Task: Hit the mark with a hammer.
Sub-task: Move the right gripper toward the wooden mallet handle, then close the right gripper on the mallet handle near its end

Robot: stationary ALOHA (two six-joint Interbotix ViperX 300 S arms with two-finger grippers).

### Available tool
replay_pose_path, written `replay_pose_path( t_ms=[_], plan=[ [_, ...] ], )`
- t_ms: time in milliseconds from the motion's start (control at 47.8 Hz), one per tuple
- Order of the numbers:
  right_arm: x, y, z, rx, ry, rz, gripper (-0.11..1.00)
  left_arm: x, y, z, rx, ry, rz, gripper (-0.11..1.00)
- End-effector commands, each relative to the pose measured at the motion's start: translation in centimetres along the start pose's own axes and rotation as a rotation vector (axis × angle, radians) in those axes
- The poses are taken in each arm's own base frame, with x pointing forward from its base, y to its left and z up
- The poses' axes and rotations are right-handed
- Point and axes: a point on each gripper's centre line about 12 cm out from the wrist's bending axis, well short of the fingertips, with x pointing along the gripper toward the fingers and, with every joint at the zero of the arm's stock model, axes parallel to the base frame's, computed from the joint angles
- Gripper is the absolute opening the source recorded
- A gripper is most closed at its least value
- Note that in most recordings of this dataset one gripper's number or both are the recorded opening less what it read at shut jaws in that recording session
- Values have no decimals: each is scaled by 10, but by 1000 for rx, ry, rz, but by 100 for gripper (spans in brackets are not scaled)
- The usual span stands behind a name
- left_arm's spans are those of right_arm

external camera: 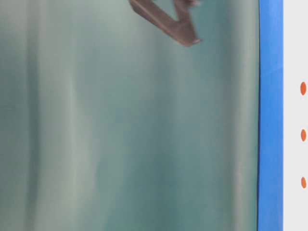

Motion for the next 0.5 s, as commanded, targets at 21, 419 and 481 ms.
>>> replay_pose_path(
  t_ms=[21, 419, 481],
  plan=[
    [22, 8, 3, 28, 1, 8, 91, 2, 0, 3, -9, -8, -1, 0],
    [99, -1, -38, 110, 60, -66, 89, 1, 0, -1, -9, 2, -1, 0],
    [109, -3, -45, 119, 69, -76, 89, 0, 0, -1, -9, 2, -1, 0]
  ],
)
